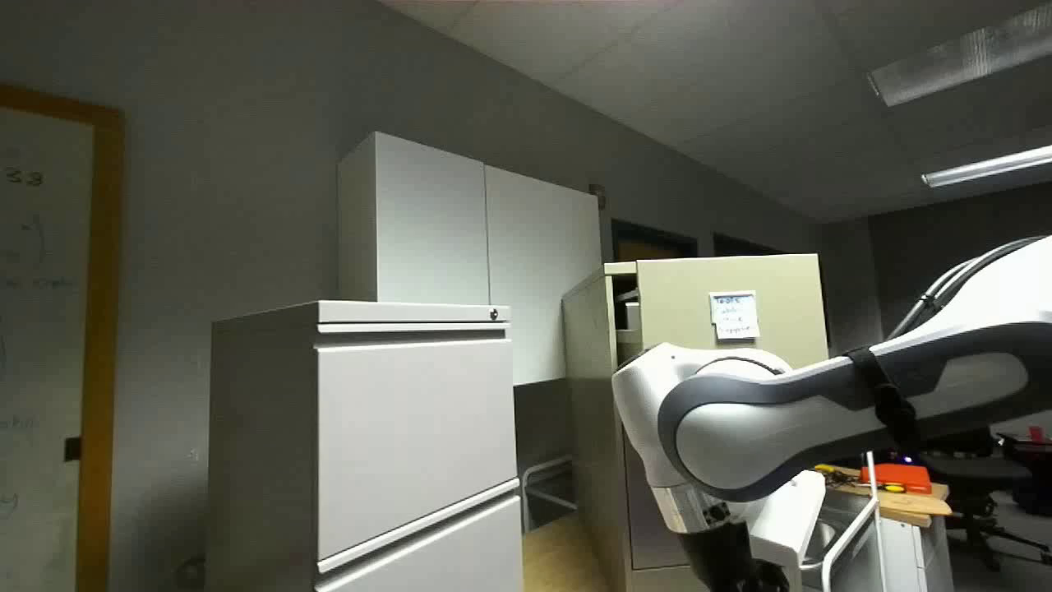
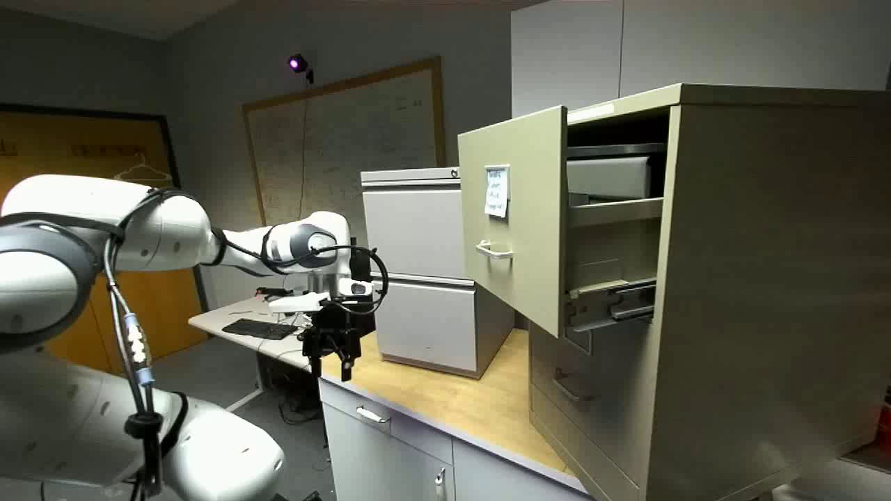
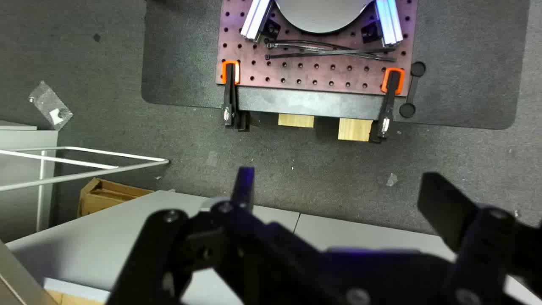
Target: Close the top drawer of the file cabinet on the right side
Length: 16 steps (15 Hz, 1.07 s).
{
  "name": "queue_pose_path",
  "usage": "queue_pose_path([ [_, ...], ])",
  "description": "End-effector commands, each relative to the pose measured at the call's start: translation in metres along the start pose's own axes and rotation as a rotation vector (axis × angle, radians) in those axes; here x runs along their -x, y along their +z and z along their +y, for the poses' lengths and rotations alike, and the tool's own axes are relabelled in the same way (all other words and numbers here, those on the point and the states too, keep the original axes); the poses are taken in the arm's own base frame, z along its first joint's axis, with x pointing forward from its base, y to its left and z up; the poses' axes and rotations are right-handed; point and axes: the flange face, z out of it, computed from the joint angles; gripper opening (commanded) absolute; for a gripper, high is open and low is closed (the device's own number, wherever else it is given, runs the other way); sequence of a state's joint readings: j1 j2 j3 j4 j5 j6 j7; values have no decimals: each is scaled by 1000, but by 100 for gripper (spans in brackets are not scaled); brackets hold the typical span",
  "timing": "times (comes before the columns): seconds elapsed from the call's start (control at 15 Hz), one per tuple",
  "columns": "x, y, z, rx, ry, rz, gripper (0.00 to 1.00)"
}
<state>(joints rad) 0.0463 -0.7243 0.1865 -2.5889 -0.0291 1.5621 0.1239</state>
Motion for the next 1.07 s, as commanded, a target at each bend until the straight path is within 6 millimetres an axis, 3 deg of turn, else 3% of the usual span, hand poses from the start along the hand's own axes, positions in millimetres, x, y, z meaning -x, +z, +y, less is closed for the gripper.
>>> queue_pose_path([
  [0.0,0,-1,0,0,0,1,100],
  [0.67,-5,-10,3,25,73,28,100],
  [0.8,-7,-20,5,52,122,77,75],
  [1.0,-8,-40,10,110,223,183,52],
])
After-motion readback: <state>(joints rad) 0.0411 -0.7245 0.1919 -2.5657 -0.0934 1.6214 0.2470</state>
